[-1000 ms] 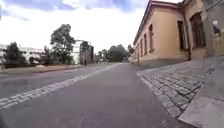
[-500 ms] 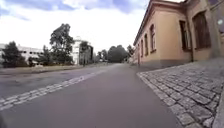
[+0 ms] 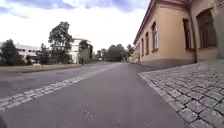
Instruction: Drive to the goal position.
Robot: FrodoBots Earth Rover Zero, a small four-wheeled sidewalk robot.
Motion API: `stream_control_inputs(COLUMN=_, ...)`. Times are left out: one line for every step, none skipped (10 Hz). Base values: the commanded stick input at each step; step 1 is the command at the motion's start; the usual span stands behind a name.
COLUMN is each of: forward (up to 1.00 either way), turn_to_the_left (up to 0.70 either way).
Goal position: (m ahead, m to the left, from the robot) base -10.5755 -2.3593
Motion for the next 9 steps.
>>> stream_control_inputs(forward=0.70, turn_to_the_left=0.00)
stream_control_inputs(forward=0.70, turn_to_the_left=0.00)
stream_control_inputs(forward=0.70, turn_to_the_left=0.00)
stream_control_inputs(forward=0.70, turn_to_the_left=0.00)
stream_control_inputs(forward=0.70, turn_to_the_left=0.00)
stream_control_inputs(forward=0.70, turn_to_the_left=0.00)
stream_control_inputs(forward=0.70, turn_to_the_left=0.00)
stream_control_inputs(forward=0.70, turn_to_the_left=0.00)
stream_control_inputs(forward=0.70, turn_to_the_left=0.00)
